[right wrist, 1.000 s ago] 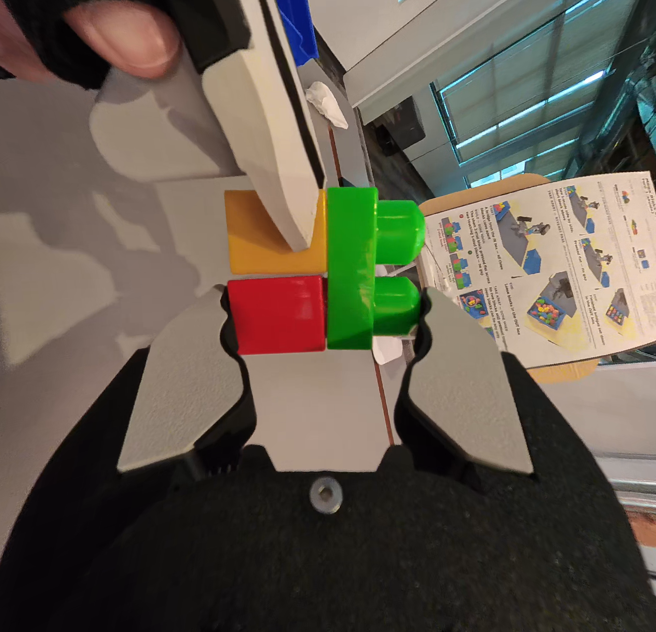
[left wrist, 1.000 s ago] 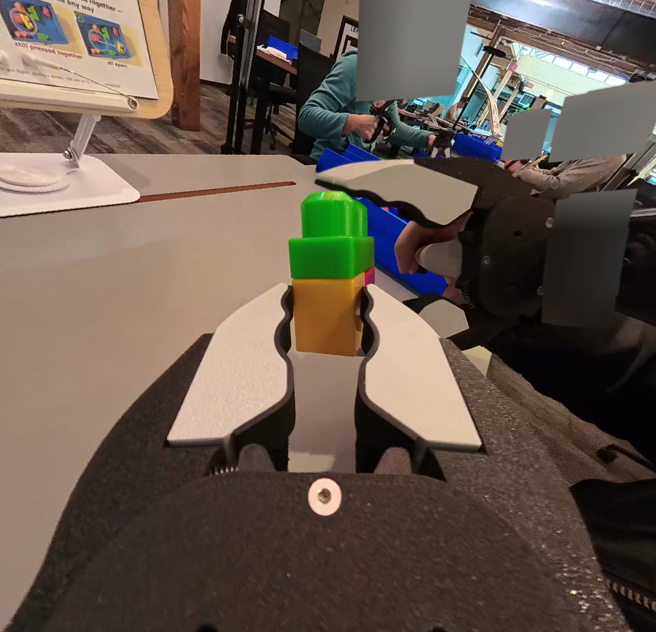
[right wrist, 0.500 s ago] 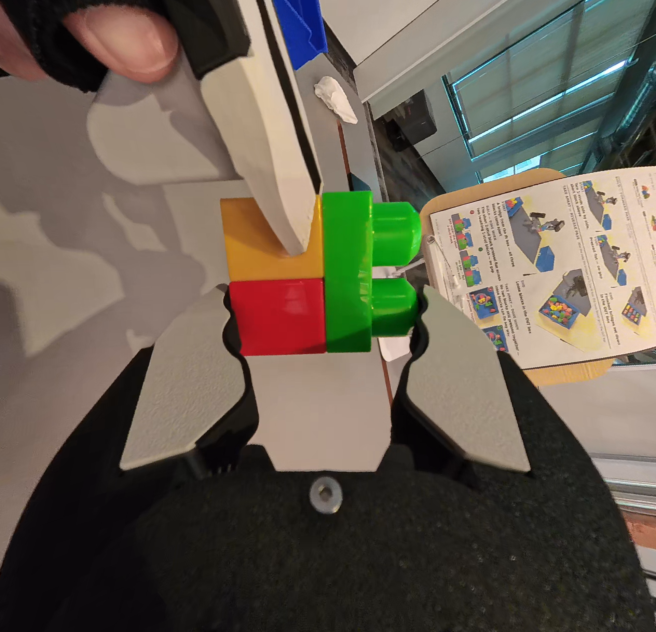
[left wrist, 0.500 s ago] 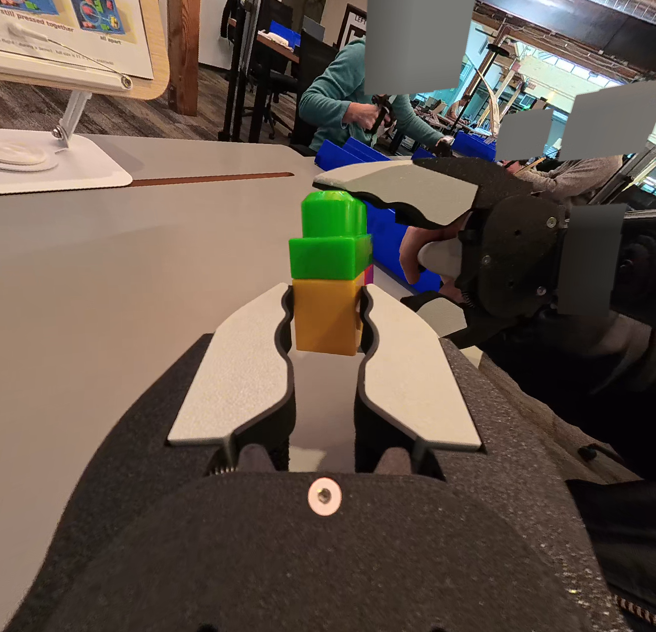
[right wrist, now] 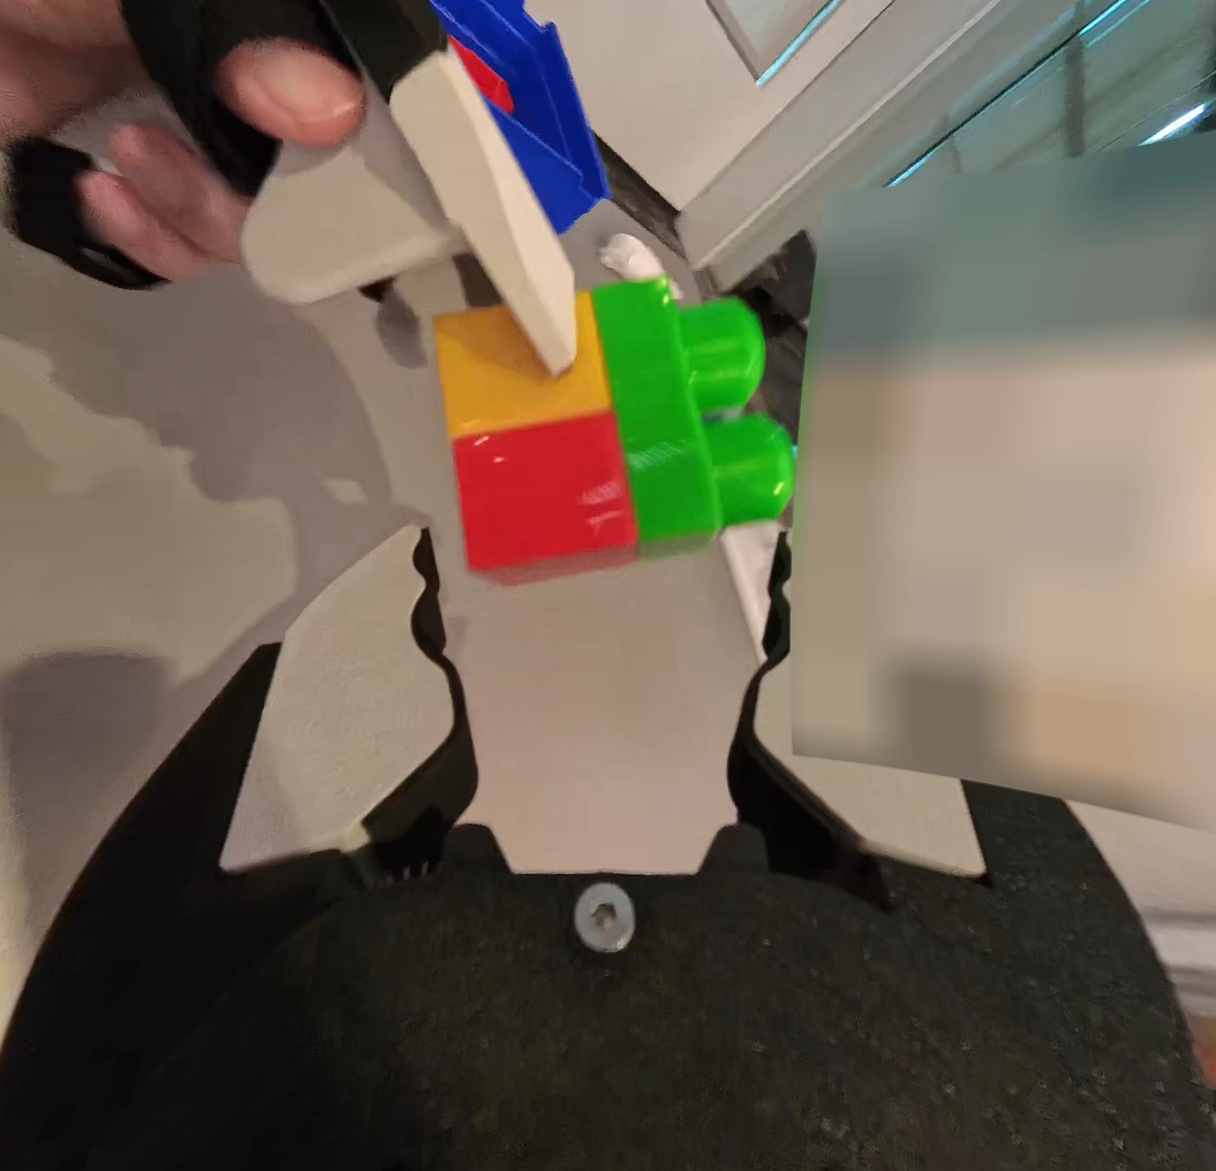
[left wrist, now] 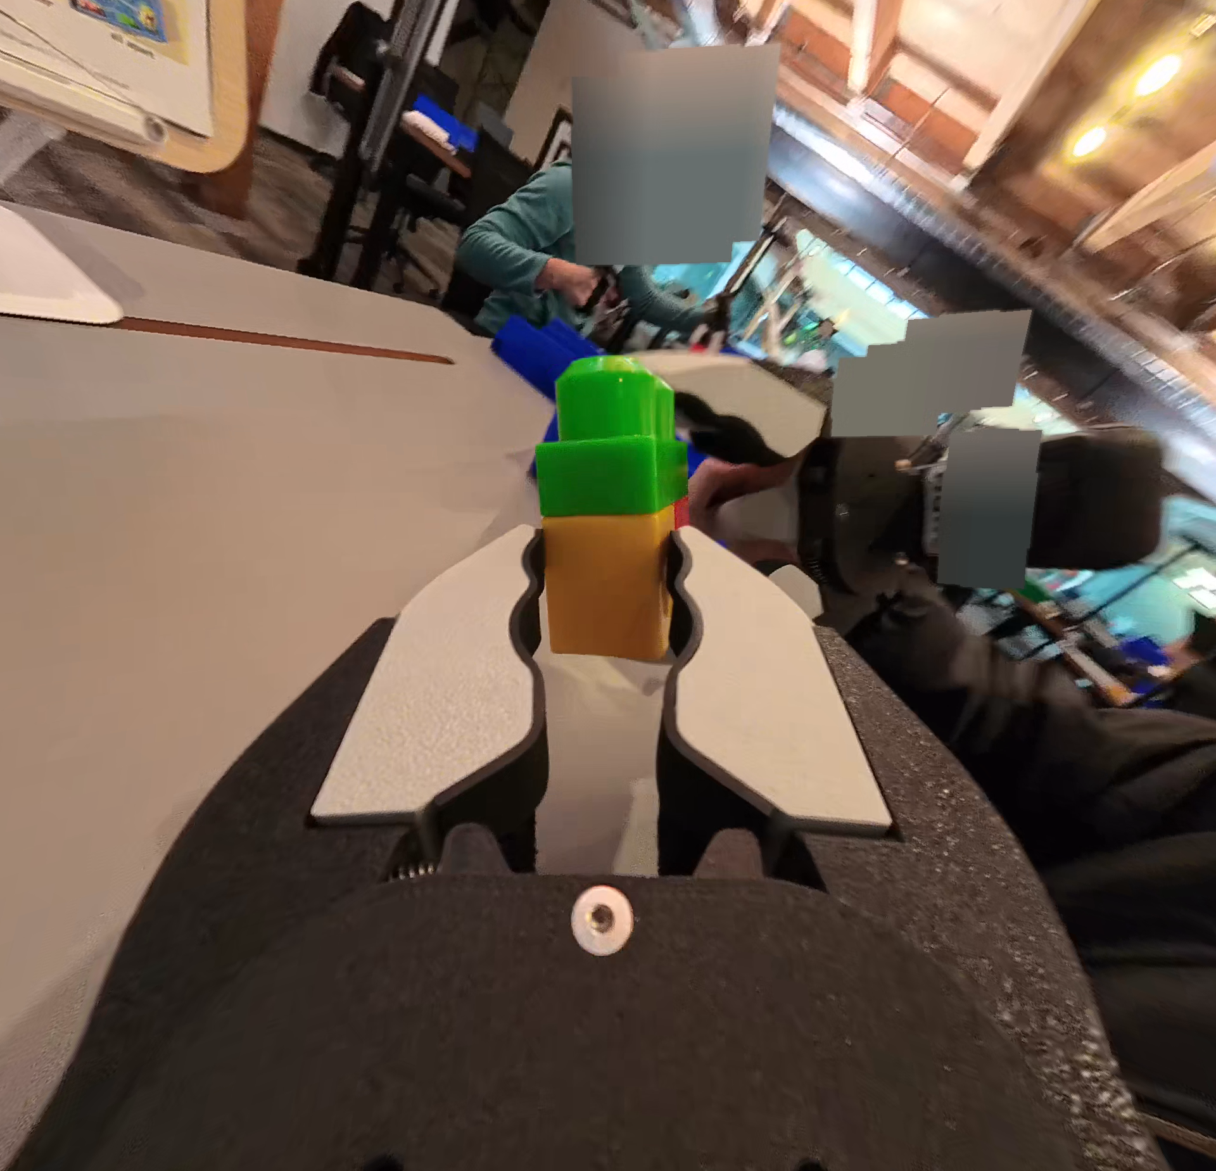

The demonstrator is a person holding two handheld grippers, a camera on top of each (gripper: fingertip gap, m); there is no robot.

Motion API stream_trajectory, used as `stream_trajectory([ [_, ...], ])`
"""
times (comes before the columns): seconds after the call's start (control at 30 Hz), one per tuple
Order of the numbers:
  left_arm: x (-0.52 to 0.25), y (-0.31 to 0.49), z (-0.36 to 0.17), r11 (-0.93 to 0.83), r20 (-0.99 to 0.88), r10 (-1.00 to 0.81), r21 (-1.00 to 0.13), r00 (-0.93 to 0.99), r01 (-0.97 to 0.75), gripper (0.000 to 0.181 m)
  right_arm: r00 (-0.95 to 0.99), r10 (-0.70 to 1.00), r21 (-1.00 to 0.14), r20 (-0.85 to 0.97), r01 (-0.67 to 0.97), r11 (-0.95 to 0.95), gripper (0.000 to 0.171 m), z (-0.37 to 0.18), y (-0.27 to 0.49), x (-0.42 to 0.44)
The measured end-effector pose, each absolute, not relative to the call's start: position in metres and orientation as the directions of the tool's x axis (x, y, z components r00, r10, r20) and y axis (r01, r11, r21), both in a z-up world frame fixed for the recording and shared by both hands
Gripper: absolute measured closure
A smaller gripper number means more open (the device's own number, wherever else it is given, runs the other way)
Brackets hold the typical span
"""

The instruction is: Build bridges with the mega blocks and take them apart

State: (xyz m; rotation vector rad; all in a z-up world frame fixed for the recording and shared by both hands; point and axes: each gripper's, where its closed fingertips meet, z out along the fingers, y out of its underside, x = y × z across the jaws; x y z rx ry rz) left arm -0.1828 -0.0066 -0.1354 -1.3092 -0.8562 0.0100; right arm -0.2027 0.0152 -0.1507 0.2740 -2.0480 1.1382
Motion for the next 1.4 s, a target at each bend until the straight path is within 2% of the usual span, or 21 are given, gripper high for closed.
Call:
stream_trajectory([
  [0.07, -0.18, -0.014, -0.129, 0.348, 0.573, 0.405, -0.817, 0.713, 0.46, 0.146, -0.827, 0.166, -0.766, 0.537, -0.396, 0.507, 0.085, -0.159, 0.02, -0.193],
  [0.17, -0.178, -0.017, -0.128, 0.338, 0.546, 0.405, -0.835, 0.733, 0.435, 0.146, -0.984, 0.154, -0.953, 0.095, -0.045, 0.3, 0.088, -0.155, 0.022, -0.181],
  [0.27, -0.172, -0.01, -0.128, 0.31, 0.515, 0.401, -0.854, 0.758, 0.417, 0.146, -0.961, 0.024, -0.955, -0.275, 0.276, 0.105, 0.104, -0.133, 0.023, -0.174],
  [0.33, -0.17, -0.006, -0.127, 0.283, 0.472, 0.417, -0.88, 0.777, 0.382, 0.146, -0.924, -0.055, -0.925, -0.379, 0.378, 0.028, 0.118, -0.118, 0.026, -0.174],
  [0.43, -0.161, 0.001, -0.128, 0.207, 0.382, 0.43, -0.924, 0.818, 0.322, 0.146, -0.913, -0.073, -0.916, -0.4, 0.396, 0.065, 0.12, -0.114, 0.032, -0.175],
  [0.6, -0.15, 0.008, -0.141, 0.014, 0.229, 0.437, -0.969, 0.87, 0.248, 0.146, -0.94, -0.157, -0.884, -0.304, 0.217, 0.414, 0.12, -0.126, 0.046, -0.153],
  [0.73, -0.142, 0.018, -0.148, -0.06, 0.199, 0.397, -0.969, 0.896, 0.242, 0.146, -0.945, -0.185, -0.769, -0.269, 0.095, 0.632, 0.112, -0.141, 0.049, -0.148],
  [0.83, -0.138, 0.026, -0.149, -0.082, 0.188, 0.377, -0.969, 0.907, 0.235, 0.146, -0.937, -0.205, -0.672, -0.283, 0.041, 0.74, 0.114, -0.157, 0.049, -0.141],
  [0.9, -0.136, 0.03, -0.15, -0.095, 0.18, 0.37, -0.969, 0.912, 0.23, 0.146, -0.94, -0.196, -0.636, -0.28, 0.029, 0.771, 0.121, -0.165, 0.047, -0.141],
  [0.97, -0.137, 0.03, -0.151, -0.102, 0.172, 0.379, -0.969, 0.909, 0.225, 0.146, -0.933, -0.211, -0.628, -0.291, 0.02, 0.778, 0.136, -0.169, 0.047, -0.137],
  [1.13, -0.138, 0.031, -0.151, -0.101, 0.14, 0.395, -0.976, 0.908, 0.195, 0.144, -0.944, -0.215, -0.653, -0.249, 0.0, 0.757, 0.136, -0.175, 0.047, -0.139],
  [1.27, -0.144, 0.022, -0.141, -0.058, 0.144, 0.432, -0.981, 0.89, 0.186, 0.123, -0.952, -0.181, -0.648, -0.248, 0.024, 0.761, 0.136, -0.18, 0.06, -0.148],
  [1.4, -0.144, 0.002, -0.144, -0.036, 0.164, 0.459, -0.979, 0.873, 0.203, 0.125, -0.971, -0.093, -0.617, -0.222, 0.066, 0.784, 0.136, -0.171, 0.106, -0.171],
])
